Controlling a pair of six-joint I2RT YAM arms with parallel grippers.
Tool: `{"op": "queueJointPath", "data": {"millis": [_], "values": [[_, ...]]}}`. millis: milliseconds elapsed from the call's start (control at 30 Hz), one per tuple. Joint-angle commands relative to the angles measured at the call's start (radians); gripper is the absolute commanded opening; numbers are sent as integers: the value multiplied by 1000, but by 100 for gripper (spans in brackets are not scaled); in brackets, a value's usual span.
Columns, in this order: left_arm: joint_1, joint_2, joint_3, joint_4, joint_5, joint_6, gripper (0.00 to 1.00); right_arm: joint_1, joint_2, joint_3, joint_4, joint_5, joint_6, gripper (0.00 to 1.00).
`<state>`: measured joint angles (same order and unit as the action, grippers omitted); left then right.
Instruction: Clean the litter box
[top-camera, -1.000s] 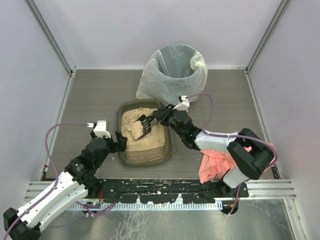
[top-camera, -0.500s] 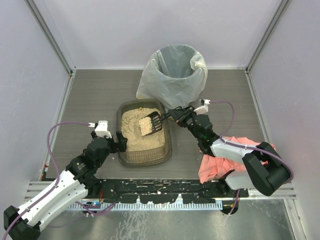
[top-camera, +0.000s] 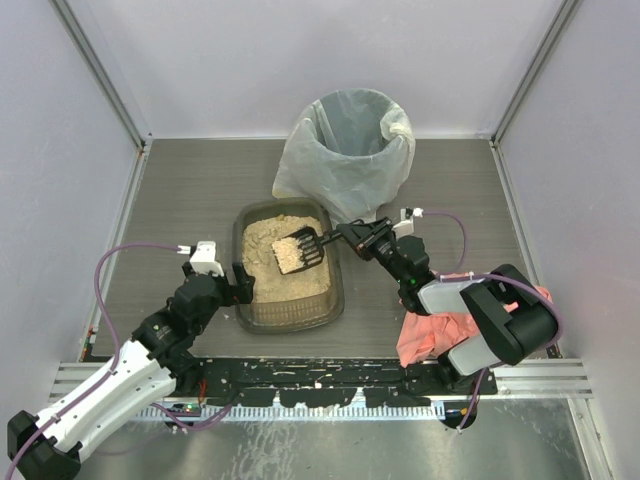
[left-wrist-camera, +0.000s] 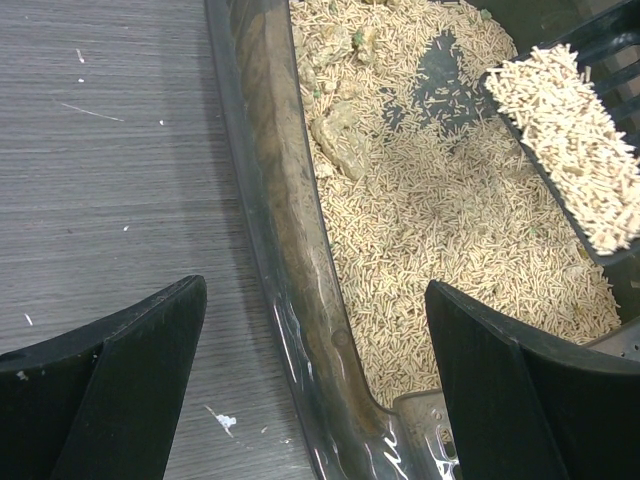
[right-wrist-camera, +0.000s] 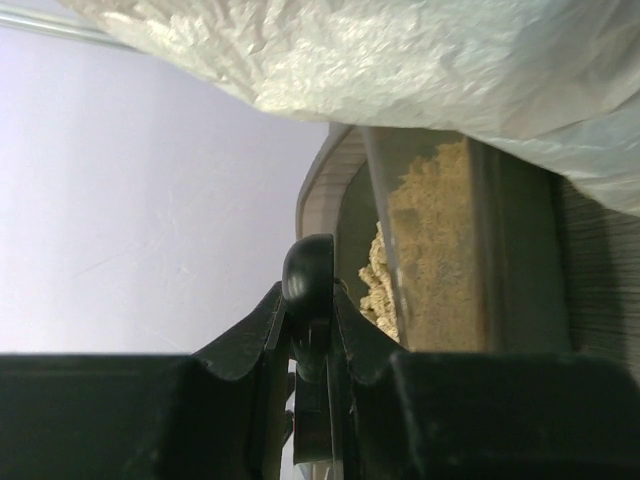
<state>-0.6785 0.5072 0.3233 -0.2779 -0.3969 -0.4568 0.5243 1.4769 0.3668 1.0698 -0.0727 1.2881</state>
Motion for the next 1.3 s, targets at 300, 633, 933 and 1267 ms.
{"op": "queueJointPath", "data": {"millis": [300,633,933,1267], "values": [[-1,26,21,49,-3,-3,91,-46,7,-2,194,-17,65,1],[-2,35,23,55,-7,-2,91,-13,57,71,222,-97,38,1],[-2,50,27,56,0,0,90,-60,78,32,271,-54,97,1],[-1,58,30,56,1,0,90,-55,87,49,254,-61,73,1]]}}
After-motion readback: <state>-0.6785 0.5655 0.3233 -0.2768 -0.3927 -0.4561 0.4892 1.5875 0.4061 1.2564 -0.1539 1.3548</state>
